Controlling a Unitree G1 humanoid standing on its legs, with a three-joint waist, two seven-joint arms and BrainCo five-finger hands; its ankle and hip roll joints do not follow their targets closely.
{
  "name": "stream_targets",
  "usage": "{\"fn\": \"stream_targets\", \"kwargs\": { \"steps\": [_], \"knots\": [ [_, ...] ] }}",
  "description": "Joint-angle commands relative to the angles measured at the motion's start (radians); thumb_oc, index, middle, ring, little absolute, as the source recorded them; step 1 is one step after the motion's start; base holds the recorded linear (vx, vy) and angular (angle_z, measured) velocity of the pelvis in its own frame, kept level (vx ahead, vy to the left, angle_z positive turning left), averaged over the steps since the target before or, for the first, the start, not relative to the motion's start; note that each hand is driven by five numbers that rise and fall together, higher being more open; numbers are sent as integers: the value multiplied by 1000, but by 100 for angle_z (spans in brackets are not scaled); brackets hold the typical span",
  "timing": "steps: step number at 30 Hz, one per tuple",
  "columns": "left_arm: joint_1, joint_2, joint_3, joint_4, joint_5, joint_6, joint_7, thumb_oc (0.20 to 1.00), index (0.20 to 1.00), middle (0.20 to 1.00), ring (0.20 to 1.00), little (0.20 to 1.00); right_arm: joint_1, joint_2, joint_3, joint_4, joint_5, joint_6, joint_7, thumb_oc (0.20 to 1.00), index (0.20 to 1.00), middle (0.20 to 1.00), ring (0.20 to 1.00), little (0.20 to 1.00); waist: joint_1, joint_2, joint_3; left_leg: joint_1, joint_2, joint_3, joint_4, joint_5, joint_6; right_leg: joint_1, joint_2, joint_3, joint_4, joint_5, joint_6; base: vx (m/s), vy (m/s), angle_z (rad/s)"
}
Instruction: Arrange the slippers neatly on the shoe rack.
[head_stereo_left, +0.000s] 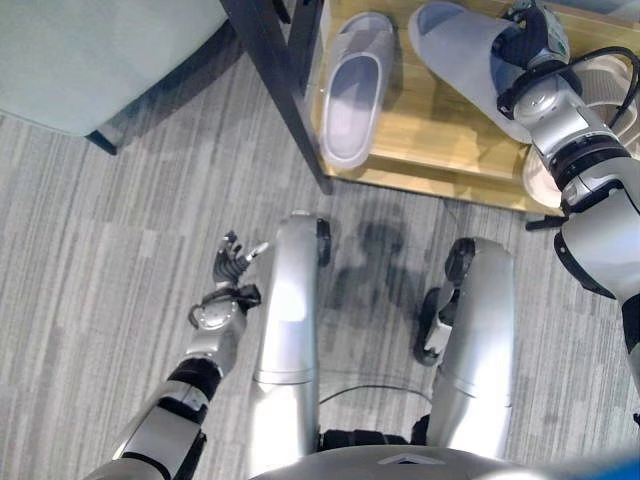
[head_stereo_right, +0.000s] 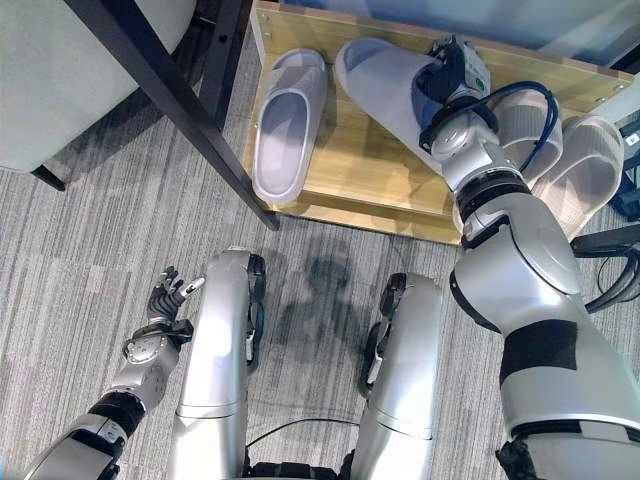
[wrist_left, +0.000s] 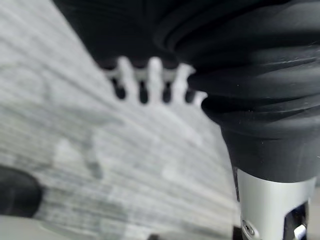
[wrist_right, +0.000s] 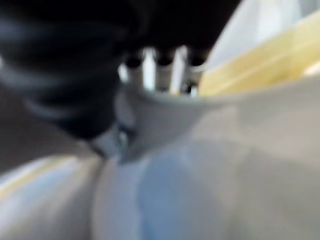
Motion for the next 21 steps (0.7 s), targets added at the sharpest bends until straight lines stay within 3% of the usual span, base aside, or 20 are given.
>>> {"fn": "stream_targets", "kwargs": {
  "steps": [1, 21],
  "knots": [
    [-37, -30, -15, -70, -13, -47, 23, 1000, 1000, 1000, 1000, 1000, -81, -15, 4, 12, 33, -34, -17, 1000, 1000, 1000, 1000, 1000, 44, 10, -7, 7, 10, -5, 142, -146, 100, 3, 14, 72, 103, 111, -131, 0, 0, 0],
    [-43, -50, -64, -10, 34, -4, 0, 1000, 1000, 1000, 1000, 1000, -13, 11, -55, 6, 63, -25, -30, 1000, 1000, 1000, 1000, 1000, 25, 15, -21, 7, 11, -3, 168, -147, 99, 2, 20, 82, 136, 106, -133, 0, 0, 0]
  ]
}}
